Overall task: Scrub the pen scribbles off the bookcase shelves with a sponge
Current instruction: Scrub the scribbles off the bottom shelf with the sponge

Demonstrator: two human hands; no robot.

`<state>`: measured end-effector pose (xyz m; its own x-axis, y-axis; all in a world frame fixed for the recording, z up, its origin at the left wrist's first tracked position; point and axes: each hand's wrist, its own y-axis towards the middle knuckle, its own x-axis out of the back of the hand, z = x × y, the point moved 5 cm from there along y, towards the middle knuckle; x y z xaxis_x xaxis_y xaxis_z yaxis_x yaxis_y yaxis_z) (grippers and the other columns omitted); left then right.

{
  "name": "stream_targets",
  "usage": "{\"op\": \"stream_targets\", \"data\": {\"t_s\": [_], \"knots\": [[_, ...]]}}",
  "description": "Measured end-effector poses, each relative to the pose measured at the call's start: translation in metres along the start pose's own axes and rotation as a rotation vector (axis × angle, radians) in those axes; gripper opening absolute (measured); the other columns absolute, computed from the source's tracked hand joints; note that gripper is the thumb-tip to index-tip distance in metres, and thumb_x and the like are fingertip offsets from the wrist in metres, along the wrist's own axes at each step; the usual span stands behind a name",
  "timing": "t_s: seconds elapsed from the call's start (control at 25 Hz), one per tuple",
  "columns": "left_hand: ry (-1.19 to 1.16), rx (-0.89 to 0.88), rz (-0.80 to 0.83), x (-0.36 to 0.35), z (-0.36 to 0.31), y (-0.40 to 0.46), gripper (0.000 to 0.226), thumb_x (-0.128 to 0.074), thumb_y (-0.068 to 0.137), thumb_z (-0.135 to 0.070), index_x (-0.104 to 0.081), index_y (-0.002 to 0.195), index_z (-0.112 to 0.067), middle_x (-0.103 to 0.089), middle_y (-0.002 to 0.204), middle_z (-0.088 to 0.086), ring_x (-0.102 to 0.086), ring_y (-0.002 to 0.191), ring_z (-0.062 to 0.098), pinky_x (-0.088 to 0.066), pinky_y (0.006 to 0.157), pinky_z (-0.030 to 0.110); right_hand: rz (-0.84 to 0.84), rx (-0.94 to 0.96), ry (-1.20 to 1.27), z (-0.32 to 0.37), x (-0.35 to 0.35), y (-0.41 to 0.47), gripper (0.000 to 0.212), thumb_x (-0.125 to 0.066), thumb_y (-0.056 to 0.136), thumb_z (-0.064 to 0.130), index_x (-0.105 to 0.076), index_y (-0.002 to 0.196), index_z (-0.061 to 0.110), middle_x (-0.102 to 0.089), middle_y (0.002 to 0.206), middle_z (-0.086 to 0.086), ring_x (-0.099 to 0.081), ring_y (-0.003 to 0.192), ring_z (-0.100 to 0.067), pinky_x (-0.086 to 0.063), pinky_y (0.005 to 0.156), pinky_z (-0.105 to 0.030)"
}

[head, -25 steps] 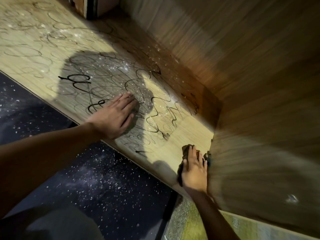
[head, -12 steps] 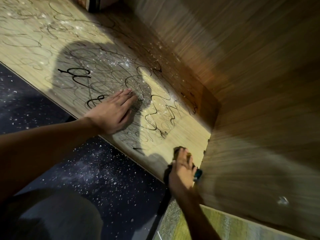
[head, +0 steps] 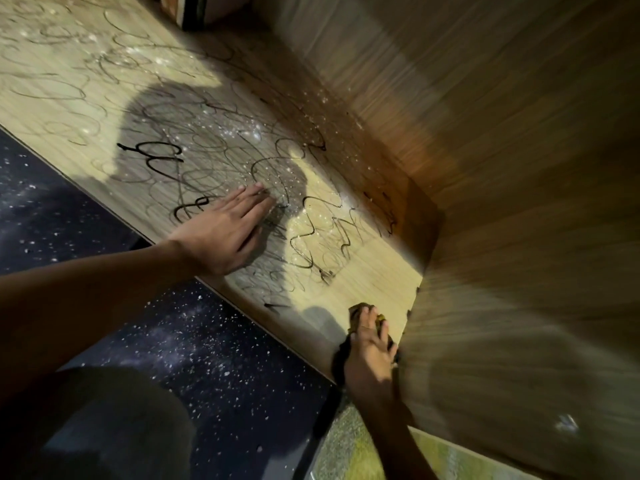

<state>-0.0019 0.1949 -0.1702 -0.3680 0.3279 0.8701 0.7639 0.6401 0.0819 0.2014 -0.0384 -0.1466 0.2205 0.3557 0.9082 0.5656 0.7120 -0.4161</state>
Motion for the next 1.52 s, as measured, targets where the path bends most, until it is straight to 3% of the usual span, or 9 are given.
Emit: {"op": "stream_targets", "data": {"t_s": [0.2, 0.4, 0.6, 0.68, 0.92, 1.04, 1.24, 1.4, 1.52], "knots": [[0.01, -0.011, -0.032, 0.003, -0.003, -0.002, 0.072, -0.004, 0.095, -0.051, -0.013, 0.154, -0.011, -0.018, 0.159, 0.016, -0.003, 0.149, 0.019, -0.006, 0.122, 0.039, -0.17, 0.472, -0.057, 0.069, -0.026, -0.053, 0.061, -0.04, 0.084, 0.027, -0.035, 0.144, 0.021, -0.035, 0.151, 0.005, -0.034, 0.14, -0.022, -0.037, 0.11, -0.043], [0.043, -0.032, -0.022, 0.005, -0.004, -0.001, 0.069, -0.008, 0.096, -0.048, -0.014, 0.154, -0.012, -0.017, 0.16, 0.014, -0.001, 0.149, 0.02, -0.004, 0.122, 0.04, -0.284, 0.349, 0.024, -0.002, -0.027, -0.067, 0.071, -0.038, 0.083, 0.02, -0.021, 0.15, 0.034, -0.019, 0.157, 0.018, -0.015, 0.146, -0.01, -0.029, 0.11, -0.032], [0.067, -0.016, -0.025, 0.007, -0.005, -0.005, 0.069, -0.007, 0.096, -0.048, -0.013, 0.154, -0.012, -0.016, 0.16, 0.013, 0.002, 0.149, 0.02, -0.005, 0.122, 0.041, -0.191, 0.42, 0.098, 0.104, -0.032, -0.062, 0.066, -0.04, 0.079, 0.021, -0.037, 0.146, 0.02, -0.036, 0.152, 0.004, -0.032, 0.14, -0.023, -0.02, 0.114, -0.038], [0.054, -0.009, -0.046, 0.009, -0.006, -0.006, 0.068, -0.01, 0.096, -0.046, -0.015, 0.153, -0.01, -0.017, 0.16, 0.015, 0.001, 0.149, 0.02, -0.001, 0.122, 0.037, -0.227, 0.518, -0.005, 0.086, -0.032, -0.058, 0.067, -0.041, 0.081, 0.021, -0.034, 0.147, 0.023, -0.031, 0.154, 0.006, -0.024, 0.144, -0.02, -0.021, 0.114, -0.038], [0.081, -0.024, -0.035, 0.006, -0.003, -0.003, 0.068, -0.009, 0.096, -0.047, -0.016, 0.153, -0.011, -0.02, 0.159, 0.016, -0.002, 0.15, 0.022, -0.009, 0.122, 0.043, -0.283, 0.235, 0.079, -0.003, -0.039, -0.084, 0.068, -0.039, 0.079, 0.009, -0.031, 0.146, 0.019, -0.025, 0.155, 0.002, -0.022, 0.144, -0.023, -0.037, 0.109, -0.048], [0.093, -0.028, -0.057, 0.004, -0.003, -0.001, 0.067, -0.011, 0.097, -0.046, -0.017, 0.153, -0.01, -0.022, 0.158, 0.016, -0.003, 0.149, 0.022, -0.009, 0.122, 0.043, -0.203, 0.3, 0.163, 0.076, -0.037, -0.068, 0.081, -0.036, 0.07, 0.014, -0.021, 0.149, 0.024, -0.029, 0.154, 0.002, -0.024, 0.144, -0.026, -0.019, 0.115, -0.041], [0.078, -0.019, -0.044, 0.005, -0.004, -0.002, 0.066, -0.013, 0.098, -0.047, -0.015, 0.153, -0.011, -0.019, 0.159, 0.015, -0.001, 0.149, 0.021, -0.005, 0.122, 0.041, -0.054, 0.509, 0.107, 0.066, -0.036, -0.058, 0.071, -0.014, 0.081, 0.023, 0.007, 0.145, 0.043, 0.012, 0.155, 0.022, 0.023, 0.143, -0.006, 0.016, 0.117, -0.029], [0.048, -0.007, -0.046, 0.005, -0.002, -0.002, 0.069, -0.006, 0.097, -0.05, -0.013, 0.154, -0.011, -0.015, 0.16, 0.014, 0.002, 0.149, 0.021, -0.007, 0.122, 0.044, -0.066, 0.288, 0.229, 0.01, -0.028, -0.061, 0.066, -0.026, 0.096, 0.006, -0.006, 0.148, 0.04, 0.014, 0.151, 0.031, 0.025, 0.141, 0.0, 0.009, 0.118, -0.032], [0.059, -0.025, -0.026, 0.006, -0.002, -0.003, 0.07, -0.004, 0.096, -0.05, -0.01, 0.154, -0.012, -0.012, 0.161, 0.013, 0.004, 0.149, 0.021, -0.007, 0.122, 0.044, -0.043, 0.218, 0.19, 0.013, -0.026, -0.062, 0.073, -0.026, 0.09, -0.002, 0.006, 0.147, 0.031, 0.026, 0.148, 0.021, 0.029, 0.139, -0.014, 0.003, 0.12, -0.042]]}}
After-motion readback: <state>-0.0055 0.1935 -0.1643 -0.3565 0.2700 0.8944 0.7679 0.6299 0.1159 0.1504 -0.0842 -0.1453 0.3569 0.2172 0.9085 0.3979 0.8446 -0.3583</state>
